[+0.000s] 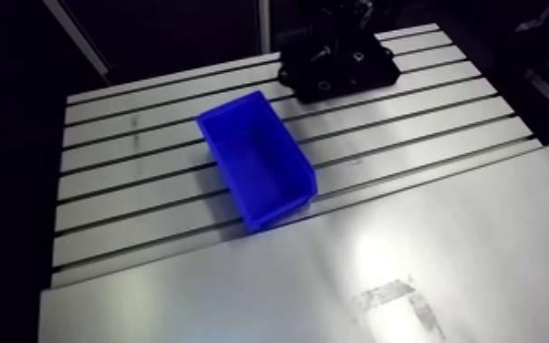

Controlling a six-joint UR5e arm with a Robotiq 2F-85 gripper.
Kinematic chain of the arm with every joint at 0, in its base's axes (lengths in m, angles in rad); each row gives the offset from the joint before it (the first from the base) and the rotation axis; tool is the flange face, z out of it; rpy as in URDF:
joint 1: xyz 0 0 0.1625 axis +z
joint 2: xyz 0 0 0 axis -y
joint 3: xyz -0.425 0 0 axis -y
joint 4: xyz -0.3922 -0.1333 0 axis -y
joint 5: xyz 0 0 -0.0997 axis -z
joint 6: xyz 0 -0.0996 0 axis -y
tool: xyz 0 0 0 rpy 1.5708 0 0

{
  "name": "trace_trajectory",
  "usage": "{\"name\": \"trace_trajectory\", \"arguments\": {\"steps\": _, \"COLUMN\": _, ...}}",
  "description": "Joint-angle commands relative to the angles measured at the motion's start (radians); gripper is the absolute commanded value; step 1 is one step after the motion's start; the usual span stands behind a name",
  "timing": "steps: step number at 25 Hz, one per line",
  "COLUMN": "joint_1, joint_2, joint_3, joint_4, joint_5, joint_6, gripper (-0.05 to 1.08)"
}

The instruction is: Pick up the M10 bolt from the tray and put it into the blue bin.

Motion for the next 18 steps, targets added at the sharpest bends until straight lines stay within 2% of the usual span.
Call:
{"name": "trace_trajectory", "arguments": {"steps": 1, "joint_1": 0.003, "joint_2": 0.015, "joint_3": -0.005, "joint_4": -0.001, "joint_5": -0.001, "joint_6": 0.028, "gripper": 0.38}}
{"name": "trace_trajectory", "arguments": {"steps": 18, "joint_1": 0.006, "joint_2": 0.031, "joint_3": -0.019, "joint_4": -0.008, "joint_5": -0.001, "joint_6": 0.054, "gripper": 0.43}}
